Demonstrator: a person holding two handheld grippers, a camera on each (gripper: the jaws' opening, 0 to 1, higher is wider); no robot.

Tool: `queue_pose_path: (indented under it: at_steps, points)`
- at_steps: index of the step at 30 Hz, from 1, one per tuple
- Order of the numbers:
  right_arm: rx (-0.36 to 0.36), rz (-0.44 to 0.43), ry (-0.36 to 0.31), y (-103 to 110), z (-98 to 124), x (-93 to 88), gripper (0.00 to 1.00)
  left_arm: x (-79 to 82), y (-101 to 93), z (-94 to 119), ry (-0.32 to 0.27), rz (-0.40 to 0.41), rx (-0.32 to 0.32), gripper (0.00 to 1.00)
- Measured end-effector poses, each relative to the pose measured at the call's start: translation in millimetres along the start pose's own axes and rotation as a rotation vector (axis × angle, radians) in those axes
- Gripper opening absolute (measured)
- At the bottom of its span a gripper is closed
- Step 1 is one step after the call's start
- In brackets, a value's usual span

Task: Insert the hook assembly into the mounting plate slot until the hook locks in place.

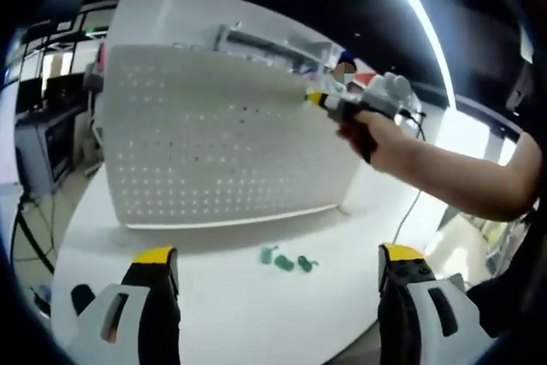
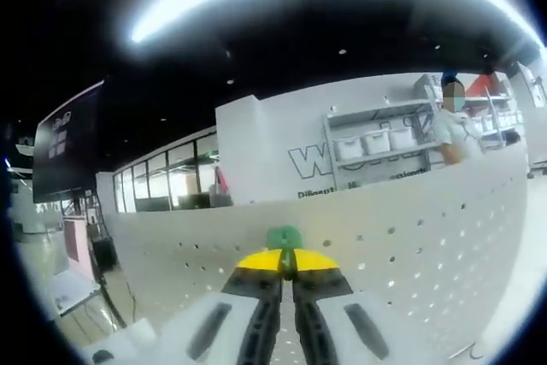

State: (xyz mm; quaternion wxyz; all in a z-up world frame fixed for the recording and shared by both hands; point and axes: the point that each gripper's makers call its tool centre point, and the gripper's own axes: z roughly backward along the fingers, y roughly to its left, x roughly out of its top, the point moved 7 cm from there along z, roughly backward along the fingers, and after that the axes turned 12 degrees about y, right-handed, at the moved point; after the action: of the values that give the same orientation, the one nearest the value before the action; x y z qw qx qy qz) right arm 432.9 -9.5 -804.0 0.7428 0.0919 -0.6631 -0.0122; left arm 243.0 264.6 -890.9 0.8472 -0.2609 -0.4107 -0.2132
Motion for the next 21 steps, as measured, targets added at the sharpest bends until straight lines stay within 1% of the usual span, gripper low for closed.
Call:
queue_pose_path:
  at_steps: [4, 8, 14, 16, 21]
  points:
    - [-0.007, 0.001, 0.005, -0.4, -2.1, -2.9, 0.00, -2.6, -0.3, -1.6, 0.012, 0.005, -0.001, 0.98]
    - [-0.022, 0.010, -0.008, 0.4, -3.4, -3.6, 0.00, -2.4, 1.2, 3.4, 0.010, 0.011, 0.009, 0.98]
    - [-0.032, 0.024, -0.006, -0.9, -5.7, -6.3, 0.00, -2.5, 5.7, 7.6, 0.013, 0.014, 0.022, 0.97]
    - [-0.048, 0.039, -0.022, -1.5, -4.9, -6.0, 0.00, -2.0, 7.0, 7.6, 0.008, 0.018, 0.024, 0.97]
    - [-0.050, 0.019, -0.021, -0.1, -7.0, -8.6, 0.00, -0.6, 6.0, 6.2, 0.006, 0.018, 0.018, 0.97]
